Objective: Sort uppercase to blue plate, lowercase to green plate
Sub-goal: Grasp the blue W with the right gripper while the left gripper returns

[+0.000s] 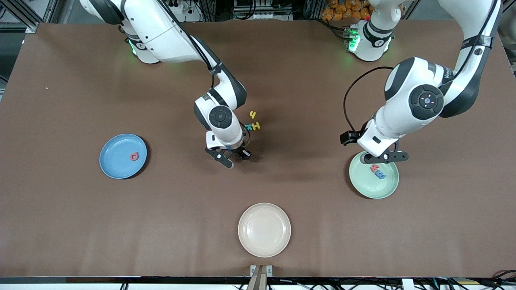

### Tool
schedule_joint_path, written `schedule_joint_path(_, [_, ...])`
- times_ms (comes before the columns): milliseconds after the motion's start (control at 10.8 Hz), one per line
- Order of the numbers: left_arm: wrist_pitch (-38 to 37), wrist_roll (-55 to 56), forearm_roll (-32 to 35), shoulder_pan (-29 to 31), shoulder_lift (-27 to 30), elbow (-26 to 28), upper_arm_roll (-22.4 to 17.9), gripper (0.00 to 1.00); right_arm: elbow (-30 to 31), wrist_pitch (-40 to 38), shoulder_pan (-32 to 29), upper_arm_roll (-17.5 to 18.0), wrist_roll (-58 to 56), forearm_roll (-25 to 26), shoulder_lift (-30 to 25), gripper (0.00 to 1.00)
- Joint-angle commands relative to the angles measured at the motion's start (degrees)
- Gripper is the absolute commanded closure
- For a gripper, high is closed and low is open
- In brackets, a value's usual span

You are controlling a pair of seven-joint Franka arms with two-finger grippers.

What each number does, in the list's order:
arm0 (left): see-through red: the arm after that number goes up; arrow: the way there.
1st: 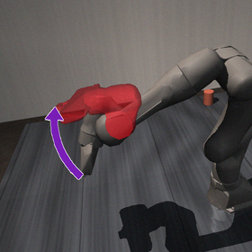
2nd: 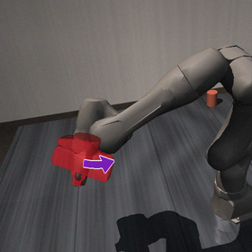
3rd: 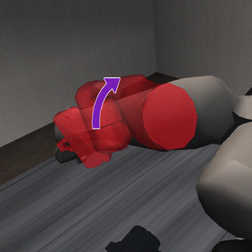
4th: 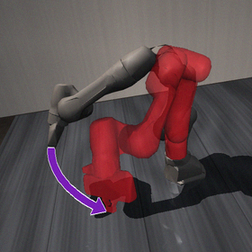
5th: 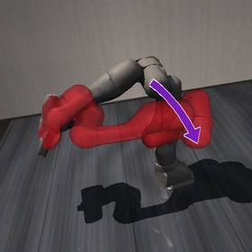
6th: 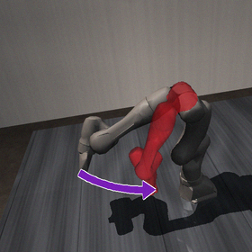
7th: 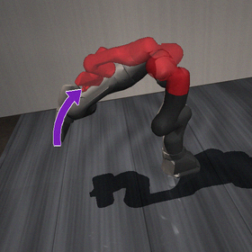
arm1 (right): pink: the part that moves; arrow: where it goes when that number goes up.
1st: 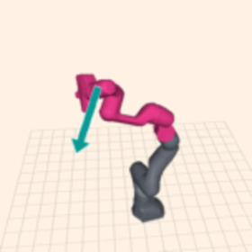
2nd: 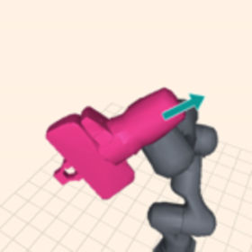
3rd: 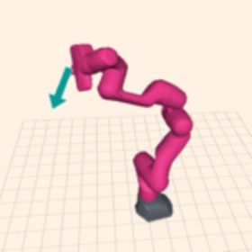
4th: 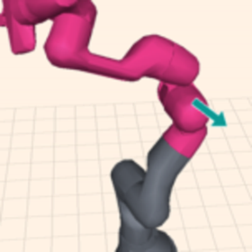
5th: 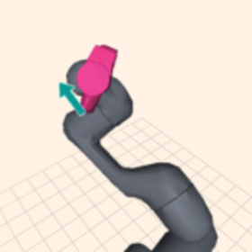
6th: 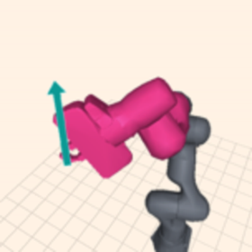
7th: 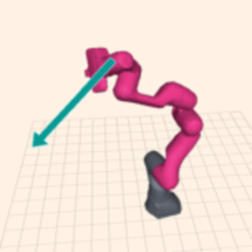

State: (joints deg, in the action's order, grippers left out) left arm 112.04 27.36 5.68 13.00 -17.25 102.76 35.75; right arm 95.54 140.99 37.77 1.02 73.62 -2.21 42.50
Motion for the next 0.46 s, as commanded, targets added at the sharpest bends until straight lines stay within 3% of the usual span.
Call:
schedule_joint_path(0, [-0.6, -0.1, -1.6, 0.3, 1.1, 0.6, 0.2, 0.00, -1.1, 0.0, -1.0, 0.5, 0.6, 2.5, 1.3, 0.59])
schedule_joint_path(371, [-0.4, 0.0, -2.1, -0.7, 1.5, 0.6, 0.7, 0.00, -0.9, -0.9, -1.0, 0.5, -1.8, 2.9, 1.2, 0.71])
